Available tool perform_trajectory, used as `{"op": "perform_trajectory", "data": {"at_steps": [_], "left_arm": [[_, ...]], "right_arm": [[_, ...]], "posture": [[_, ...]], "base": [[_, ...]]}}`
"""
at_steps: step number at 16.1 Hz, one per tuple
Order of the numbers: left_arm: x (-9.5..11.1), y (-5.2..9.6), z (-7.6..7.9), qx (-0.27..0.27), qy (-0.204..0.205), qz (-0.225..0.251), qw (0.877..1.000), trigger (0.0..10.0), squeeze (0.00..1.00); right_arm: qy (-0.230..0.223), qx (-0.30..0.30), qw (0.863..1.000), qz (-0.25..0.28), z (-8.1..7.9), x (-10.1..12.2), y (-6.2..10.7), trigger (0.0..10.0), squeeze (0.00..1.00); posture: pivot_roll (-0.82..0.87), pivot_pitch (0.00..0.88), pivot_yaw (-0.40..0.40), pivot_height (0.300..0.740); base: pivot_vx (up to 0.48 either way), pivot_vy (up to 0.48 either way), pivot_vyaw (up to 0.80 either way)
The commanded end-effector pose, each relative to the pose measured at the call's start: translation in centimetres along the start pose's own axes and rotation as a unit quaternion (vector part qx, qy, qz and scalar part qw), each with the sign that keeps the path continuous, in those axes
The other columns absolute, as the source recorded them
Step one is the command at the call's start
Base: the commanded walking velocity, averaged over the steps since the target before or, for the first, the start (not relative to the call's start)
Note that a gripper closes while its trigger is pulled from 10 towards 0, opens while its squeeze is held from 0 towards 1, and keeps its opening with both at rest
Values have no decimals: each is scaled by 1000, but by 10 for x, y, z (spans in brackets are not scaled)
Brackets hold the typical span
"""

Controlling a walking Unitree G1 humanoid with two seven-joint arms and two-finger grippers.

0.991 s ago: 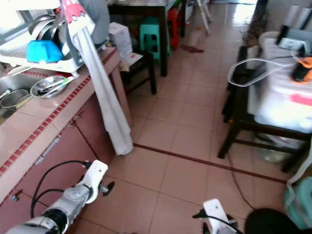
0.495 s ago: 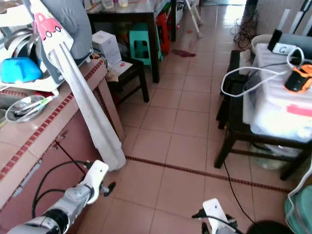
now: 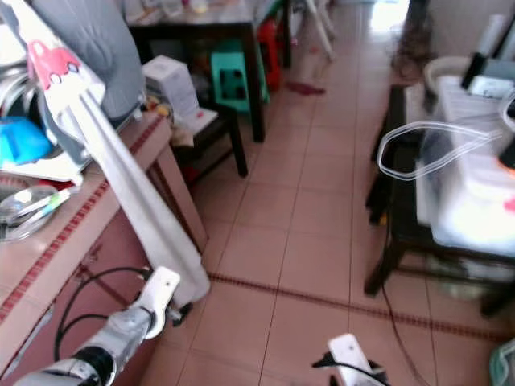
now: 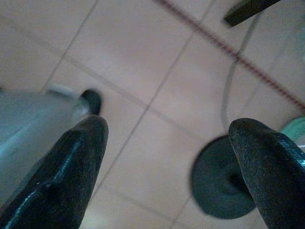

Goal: Kitchen organization

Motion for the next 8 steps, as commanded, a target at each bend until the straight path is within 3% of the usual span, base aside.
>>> {"op": "perform_trajectory", "data": {"at_steps": [1,8], "left_arm": [[-5,3,-15,18,-5,-7,1000,10000,0],[-6,4,-15,18,-5,-9,1000,10000,0]], "right_arm": [[-4,14,1000,5,-13,5,-1,10000,0],[-2,15,1000,1,-14,4,-1,10000,0]], "posture": [[-56,79,96,740],[-53,82,96,740]], "base": [[480,0,0],[461,0,0]]}}
Point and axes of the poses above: a point about 5 cm out from each wrist's last joint towards the gripper, its own y axis pointing back from the gripper into the wrist, its own x axis along the axis of the wrist's last joint, z = x × y, the point moved 3 cm from there along -y, pointing out of the wrist towards the gripper
